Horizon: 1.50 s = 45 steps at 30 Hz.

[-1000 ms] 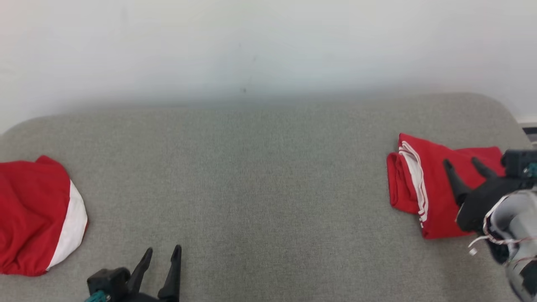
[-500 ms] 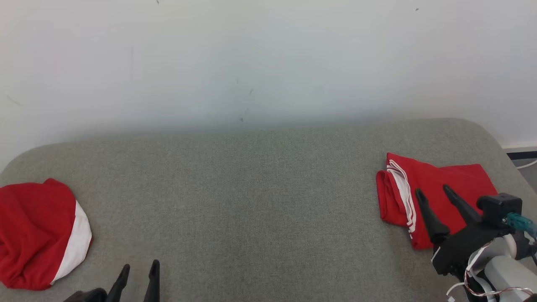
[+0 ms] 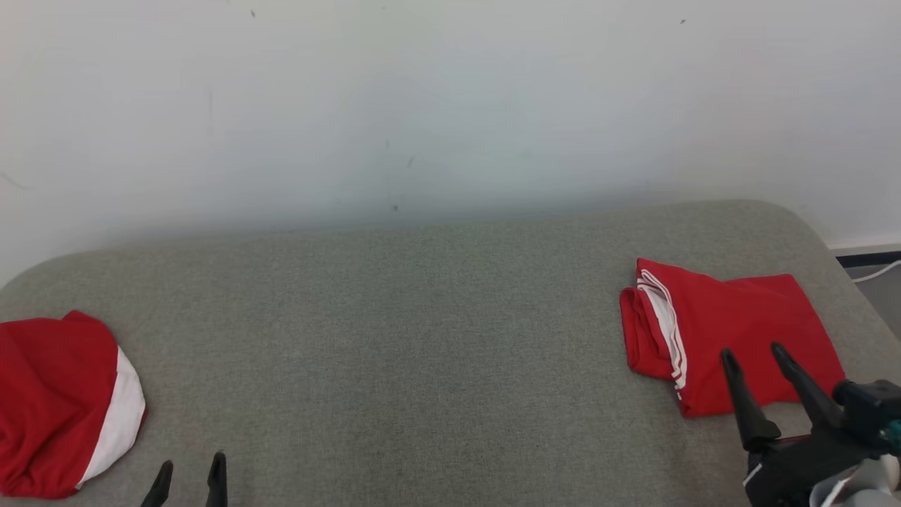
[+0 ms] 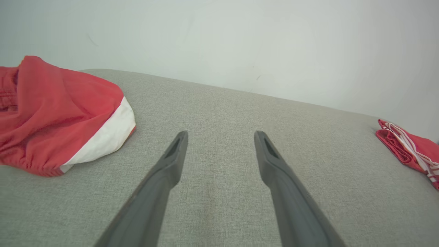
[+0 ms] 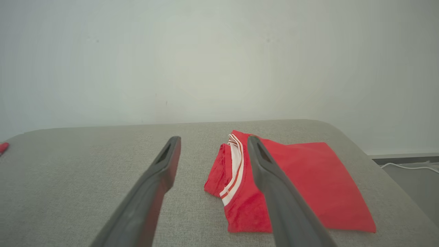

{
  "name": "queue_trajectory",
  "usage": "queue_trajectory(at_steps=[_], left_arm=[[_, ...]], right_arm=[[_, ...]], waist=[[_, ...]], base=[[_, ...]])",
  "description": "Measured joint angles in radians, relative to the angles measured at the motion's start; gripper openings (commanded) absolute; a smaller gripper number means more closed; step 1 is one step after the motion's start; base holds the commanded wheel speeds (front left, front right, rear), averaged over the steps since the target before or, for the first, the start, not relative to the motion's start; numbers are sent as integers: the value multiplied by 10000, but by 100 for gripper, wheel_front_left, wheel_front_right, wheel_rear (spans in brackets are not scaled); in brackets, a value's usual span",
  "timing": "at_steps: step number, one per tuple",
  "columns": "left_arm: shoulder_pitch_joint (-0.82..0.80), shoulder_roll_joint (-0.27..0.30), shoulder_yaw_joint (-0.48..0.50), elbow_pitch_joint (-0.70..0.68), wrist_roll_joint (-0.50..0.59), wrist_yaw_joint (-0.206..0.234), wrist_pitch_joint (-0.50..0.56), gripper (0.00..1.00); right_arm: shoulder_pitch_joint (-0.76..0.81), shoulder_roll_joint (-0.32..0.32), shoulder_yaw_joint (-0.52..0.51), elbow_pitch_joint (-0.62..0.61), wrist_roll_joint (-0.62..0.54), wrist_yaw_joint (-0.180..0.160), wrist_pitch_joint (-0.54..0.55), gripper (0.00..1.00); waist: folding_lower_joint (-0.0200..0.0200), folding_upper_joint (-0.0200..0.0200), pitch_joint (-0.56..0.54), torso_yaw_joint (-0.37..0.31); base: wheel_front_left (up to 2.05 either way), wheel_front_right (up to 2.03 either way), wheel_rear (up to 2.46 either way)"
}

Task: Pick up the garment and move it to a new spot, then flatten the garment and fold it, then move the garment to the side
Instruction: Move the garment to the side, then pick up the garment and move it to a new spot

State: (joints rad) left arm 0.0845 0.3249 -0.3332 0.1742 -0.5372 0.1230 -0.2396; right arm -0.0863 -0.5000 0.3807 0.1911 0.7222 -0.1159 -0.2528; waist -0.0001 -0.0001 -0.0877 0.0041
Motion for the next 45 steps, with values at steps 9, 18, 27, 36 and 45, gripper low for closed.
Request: queue_trajectory(at_steps=[9, 18, 27, 36, 45], left_arm=[[317, 21, 326, -453, 173, 4, 119, 100], [340, 19, 627, -686, 738, 12, 449, 100], [277, -284, 1060, -941, 1248, 12, 832, 100], [341, -625, 2025, -1283, 1937, 12, 1041, 100], [977, -1133, 2886, -1810, 2322, 12, 1174, 100]], right_arm=[[1077, -40, -890, -913, -81, -77, -25, 100], [1536, 104, -1547, -1521, -301, -84, -25, 100], [2066, 420, -2038, -1831, -483, -86, -25, 100], [1929, 765, -1590, -1927, -686, -86, -25, 100], [1138, 934, -1024, -1526, -719, 171, 102, 100]], waist=[[2, 0, 142, -145], [1, 1, 285, -158], [1, 0, 404, 338], [1, 1, 439, 1380], [1, 1, 362, 2641]], base=[[0, 0, 0], [0, 0, 0], [0, 0, 0], [0, 0, 0], [0, 0, 0]])
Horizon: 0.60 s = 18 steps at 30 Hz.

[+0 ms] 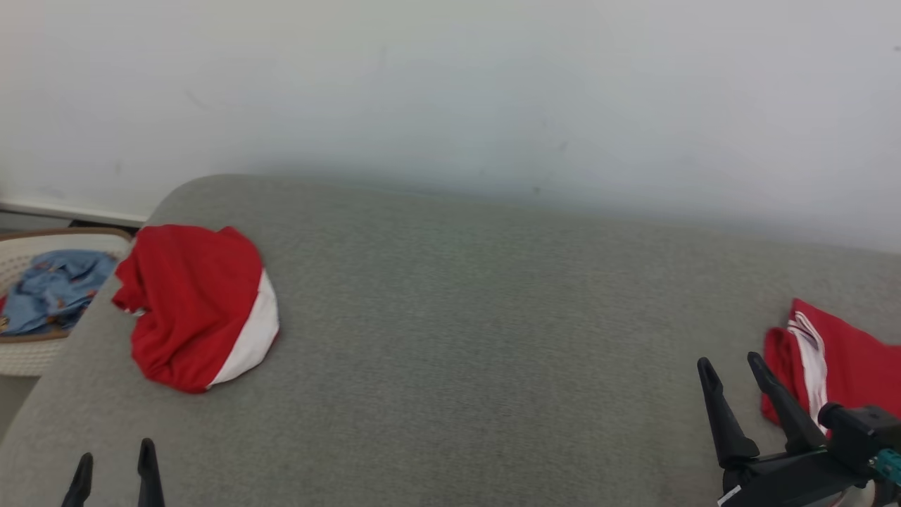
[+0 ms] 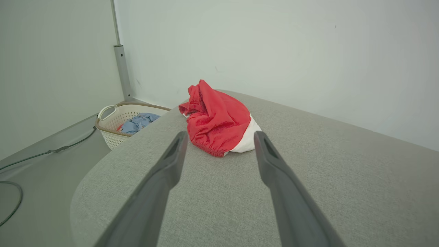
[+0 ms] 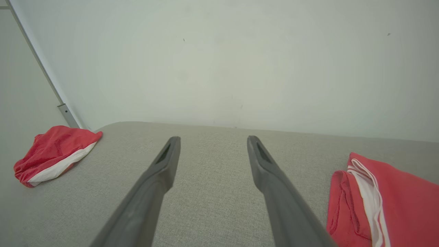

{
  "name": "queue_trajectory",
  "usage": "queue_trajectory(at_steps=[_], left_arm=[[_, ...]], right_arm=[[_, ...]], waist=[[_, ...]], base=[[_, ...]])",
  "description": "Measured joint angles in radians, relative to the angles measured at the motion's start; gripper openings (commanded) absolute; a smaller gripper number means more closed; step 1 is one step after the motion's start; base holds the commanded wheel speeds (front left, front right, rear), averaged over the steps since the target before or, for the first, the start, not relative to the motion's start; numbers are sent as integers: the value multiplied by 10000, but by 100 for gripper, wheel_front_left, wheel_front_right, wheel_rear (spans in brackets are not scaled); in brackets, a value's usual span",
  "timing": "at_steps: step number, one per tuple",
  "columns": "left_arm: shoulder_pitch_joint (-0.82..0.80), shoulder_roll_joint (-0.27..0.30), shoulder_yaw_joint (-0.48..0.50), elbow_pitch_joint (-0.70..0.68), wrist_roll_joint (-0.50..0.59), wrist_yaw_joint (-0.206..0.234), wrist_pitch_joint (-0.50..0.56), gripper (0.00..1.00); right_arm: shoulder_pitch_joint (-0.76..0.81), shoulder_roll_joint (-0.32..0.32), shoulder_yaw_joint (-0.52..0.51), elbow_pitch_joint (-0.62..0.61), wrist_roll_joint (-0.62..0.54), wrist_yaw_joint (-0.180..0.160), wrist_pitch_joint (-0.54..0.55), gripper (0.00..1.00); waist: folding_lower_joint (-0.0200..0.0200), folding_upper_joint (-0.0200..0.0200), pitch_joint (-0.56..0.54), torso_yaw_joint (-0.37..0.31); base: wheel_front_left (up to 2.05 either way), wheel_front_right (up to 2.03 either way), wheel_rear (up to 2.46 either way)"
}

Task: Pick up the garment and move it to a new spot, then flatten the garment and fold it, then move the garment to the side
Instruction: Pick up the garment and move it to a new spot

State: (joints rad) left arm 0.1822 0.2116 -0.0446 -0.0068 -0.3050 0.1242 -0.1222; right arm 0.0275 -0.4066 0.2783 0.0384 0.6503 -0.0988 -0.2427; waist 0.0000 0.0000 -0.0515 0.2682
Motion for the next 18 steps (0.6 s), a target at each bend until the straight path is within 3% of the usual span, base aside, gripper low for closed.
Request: queue_trajectory(at_steps=[8, 18], left_arm=[[182, -217, 278, -535, 282, 0, 261, 100], [188, -541, 732, -888, 420, 0, 441, 100]], right_arm=[[-288, 98, 228, 48, -12, 153, 153, 100], [-1448, 364, 882, 571, -188, 646, 504, 100]], waist=[[0, 0, -39, 1173], [0, 0, 187, 2291]], base=[[0, 0, 0], [0, 0, 0]])
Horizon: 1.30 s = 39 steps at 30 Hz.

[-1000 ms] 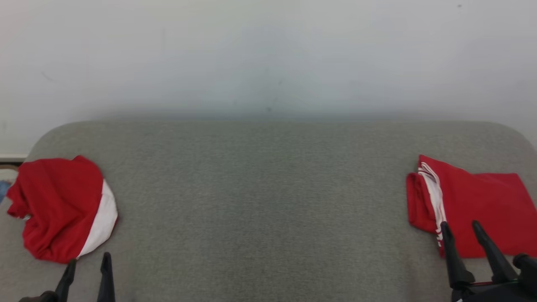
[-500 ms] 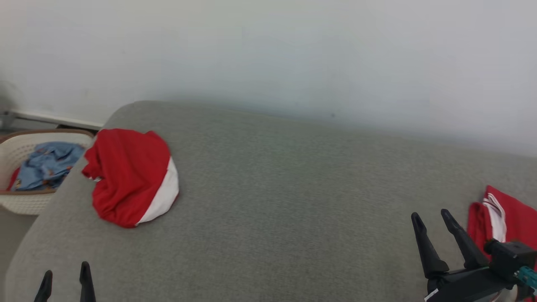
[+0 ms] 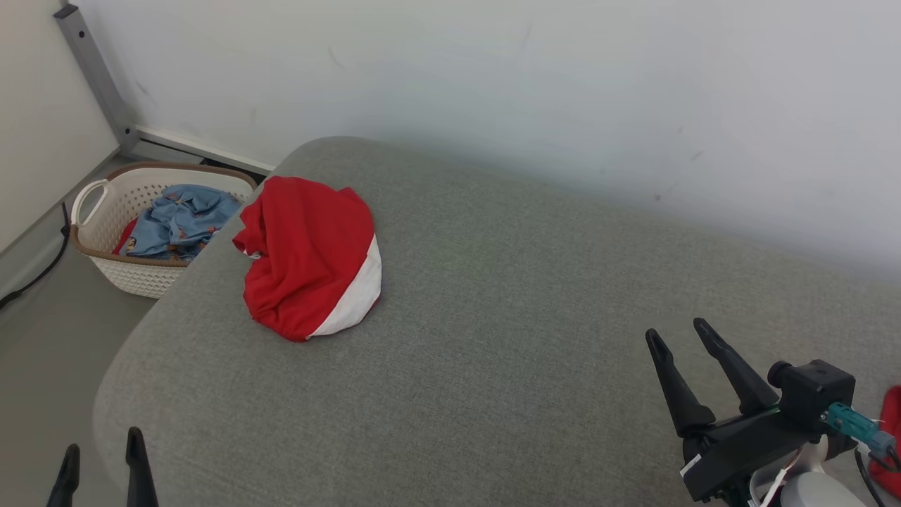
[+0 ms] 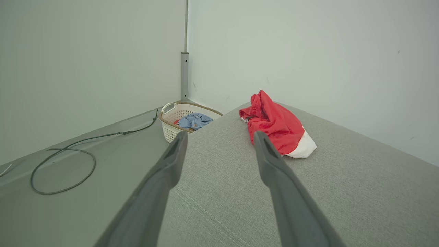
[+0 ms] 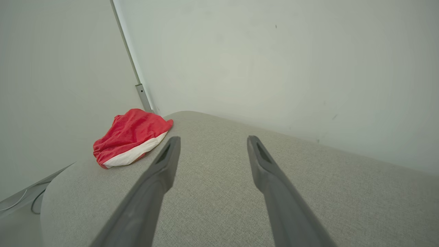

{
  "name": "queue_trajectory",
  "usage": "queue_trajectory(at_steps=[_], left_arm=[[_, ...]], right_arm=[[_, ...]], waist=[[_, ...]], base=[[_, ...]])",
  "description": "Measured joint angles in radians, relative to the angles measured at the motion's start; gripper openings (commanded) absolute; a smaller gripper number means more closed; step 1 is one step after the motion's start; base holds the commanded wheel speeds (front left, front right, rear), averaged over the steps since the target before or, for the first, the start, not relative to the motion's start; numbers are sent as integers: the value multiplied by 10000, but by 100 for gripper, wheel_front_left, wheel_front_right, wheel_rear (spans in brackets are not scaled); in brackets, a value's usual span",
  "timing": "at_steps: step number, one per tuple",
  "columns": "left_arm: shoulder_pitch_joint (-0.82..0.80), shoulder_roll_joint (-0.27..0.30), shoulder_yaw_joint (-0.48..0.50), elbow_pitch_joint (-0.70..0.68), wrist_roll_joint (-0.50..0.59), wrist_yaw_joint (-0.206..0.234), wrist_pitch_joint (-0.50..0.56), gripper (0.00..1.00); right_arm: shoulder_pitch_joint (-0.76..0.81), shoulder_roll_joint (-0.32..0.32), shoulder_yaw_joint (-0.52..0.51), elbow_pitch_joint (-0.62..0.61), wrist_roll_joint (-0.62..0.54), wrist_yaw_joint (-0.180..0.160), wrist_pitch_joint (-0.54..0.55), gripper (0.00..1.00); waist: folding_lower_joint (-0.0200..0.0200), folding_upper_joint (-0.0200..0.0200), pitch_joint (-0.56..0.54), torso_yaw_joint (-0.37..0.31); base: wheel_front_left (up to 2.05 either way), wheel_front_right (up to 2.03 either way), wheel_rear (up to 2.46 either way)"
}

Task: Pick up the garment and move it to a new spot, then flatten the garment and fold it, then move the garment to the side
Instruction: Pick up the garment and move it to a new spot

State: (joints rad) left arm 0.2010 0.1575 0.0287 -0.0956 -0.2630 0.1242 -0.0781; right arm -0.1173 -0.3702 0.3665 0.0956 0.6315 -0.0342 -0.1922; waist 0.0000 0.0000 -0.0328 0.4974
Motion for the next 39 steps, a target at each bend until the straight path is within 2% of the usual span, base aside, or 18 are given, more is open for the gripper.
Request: queue_trajectory(at_steps=[8, 11, 13, 20, 24, 27, 34, 39], left_arm=[[-137, 44, -314, -40, -15, -27, 412, 100], [-750, 290, -548, 213, -92, -395, 709, 100], [-2083, 656, -631, 746, -458, -957, 1214, 100], [-5880, 1089, -1068, 2926, -1264, -2082, 2748, 100], [-7615, 986, -951, 4798, -2002, -2186, 3668, 100], [-8496, 940, -1043, 5791, -2165, -2238, 4217, 100], [-9384, 1323, -1074, 7553, -2525, -2391, 5354, 100], [-10133, 1498, -961, 8447, -2742, -2408, 5731, 100]], right_arm=[[-10, 15, 42, 322, 0, 79, 75, 100], [48, 6, 40, 320, 0, 79, 77, 100], [70, -31, 56, 226, -17, 79, 163, 100], [45, -422, 52, -148, -288, 25, 447, 100], [24, -719, 46, -497, -441, -25, 713, 100], [-26, -961, -31, -784, -506, -109, 886, 100], [-416, -1463, -96, -1569, -876, -238, 1438, 100], [-594, -1781, -314, -2169, -984, -362, 1770, 100]], waist=[[0, 2, 105, 146], [0, 1, 127, 124], [0, 1, 227, 101], [1, 2, 699, -4], [1, 2, 1071, -95], [1, 1, 1377, -185], [2, 2, 2053, -592], [0, 1, 2523, -1031]], base=[[0, 0, 0], [0, 0, 0], [0, 0, 0], [0, 0, 0], [0, 0, 0], [0, 0, 0], [0, 0, 0], [0, 0, 0]])
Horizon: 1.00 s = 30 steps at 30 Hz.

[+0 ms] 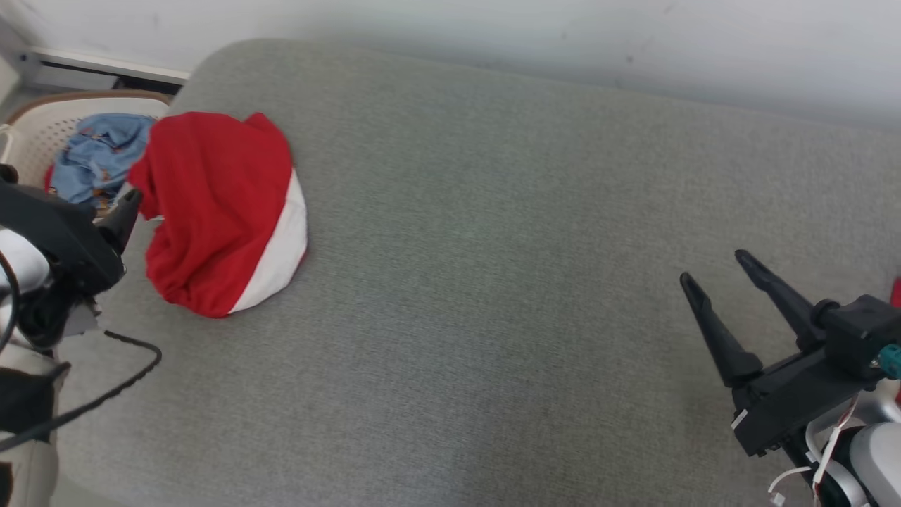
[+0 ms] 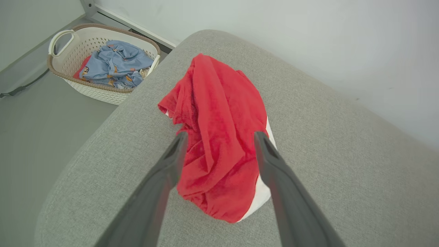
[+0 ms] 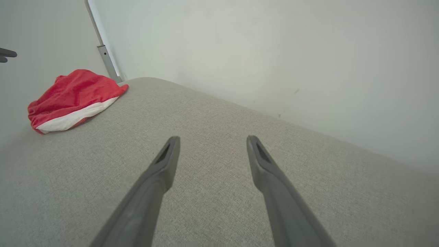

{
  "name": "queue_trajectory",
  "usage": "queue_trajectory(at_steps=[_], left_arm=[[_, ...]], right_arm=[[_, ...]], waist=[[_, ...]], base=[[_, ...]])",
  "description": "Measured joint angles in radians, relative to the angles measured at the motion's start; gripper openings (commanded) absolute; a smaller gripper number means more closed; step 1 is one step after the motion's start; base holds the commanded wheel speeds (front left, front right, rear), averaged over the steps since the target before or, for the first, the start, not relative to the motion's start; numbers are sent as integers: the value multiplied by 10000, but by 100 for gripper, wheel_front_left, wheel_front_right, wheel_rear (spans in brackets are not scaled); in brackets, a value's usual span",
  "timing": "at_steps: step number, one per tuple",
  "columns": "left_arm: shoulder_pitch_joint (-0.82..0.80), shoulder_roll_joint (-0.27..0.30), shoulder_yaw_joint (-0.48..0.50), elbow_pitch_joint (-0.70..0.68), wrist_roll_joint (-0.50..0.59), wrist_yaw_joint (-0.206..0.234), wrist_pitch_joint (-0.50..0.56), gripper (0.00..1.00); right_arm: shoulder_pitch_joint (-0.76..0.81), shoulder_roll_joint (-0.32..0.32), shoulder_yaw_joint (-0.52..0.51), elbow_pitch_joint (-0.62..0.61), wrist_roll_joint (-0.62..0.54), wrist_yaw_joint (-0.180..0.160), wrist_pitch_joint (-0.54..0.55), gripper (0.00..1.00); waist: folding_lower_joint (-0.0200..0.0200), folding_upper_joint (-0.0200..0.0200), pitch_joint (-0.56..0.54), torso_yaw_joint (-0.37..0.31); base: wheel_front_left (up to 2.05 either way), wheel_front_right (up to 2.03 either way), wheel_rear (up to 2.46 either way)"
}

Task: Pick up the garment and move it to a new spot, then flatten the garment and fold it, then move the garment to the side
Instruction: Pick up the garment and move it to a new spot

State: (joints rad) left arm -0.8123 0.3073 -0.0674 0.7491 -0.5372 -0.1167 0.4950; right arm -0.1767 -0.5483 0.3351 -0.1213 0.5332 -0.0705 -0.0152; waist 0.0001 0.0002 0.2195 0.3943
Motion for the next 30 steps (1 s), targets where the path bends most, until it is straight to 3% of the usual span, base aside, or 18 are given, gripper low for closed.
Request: queue_trajectory(at_steps=[9, 18, 19, 20, 30], left_arm=[[-610, 378, -631, 1214, 385, -71, 523, 100], [-1087, 240, -1003, 2499, 614, -79, 1005, 100], [-1133, 190, -1066, 2606, 617, -79, 1045, 44], [-1197, 128, -1127, 2713, 627, -79, 1074, 0], [-1871, 65, -1415, 3160, 612, -79, 848, 0]], right_arm=[[-188, -431, -366, -771, -73, -153, 477, 100], [-300, -717, -740, -1419, -174, -276, 872, 100], [-301, -742, -784, -1455, -176, -278, 897, 100], [-299, -761, -825, -1463, -198, -280, 920, 100], [-354, -652, -867, -1400, -245, -364, 1091, 100]], waist=[[1, 0, 849, -628], [1, 0, 1779, -1082], [1, 0, 1872, -1110], [0, 0, 1957, -1132], [0, -1, 2166, -1041]], base=[[0, 0, 0], [0, 0, 0], [0, 0, 0], [0, 0, 0], [0, 0, 0]])
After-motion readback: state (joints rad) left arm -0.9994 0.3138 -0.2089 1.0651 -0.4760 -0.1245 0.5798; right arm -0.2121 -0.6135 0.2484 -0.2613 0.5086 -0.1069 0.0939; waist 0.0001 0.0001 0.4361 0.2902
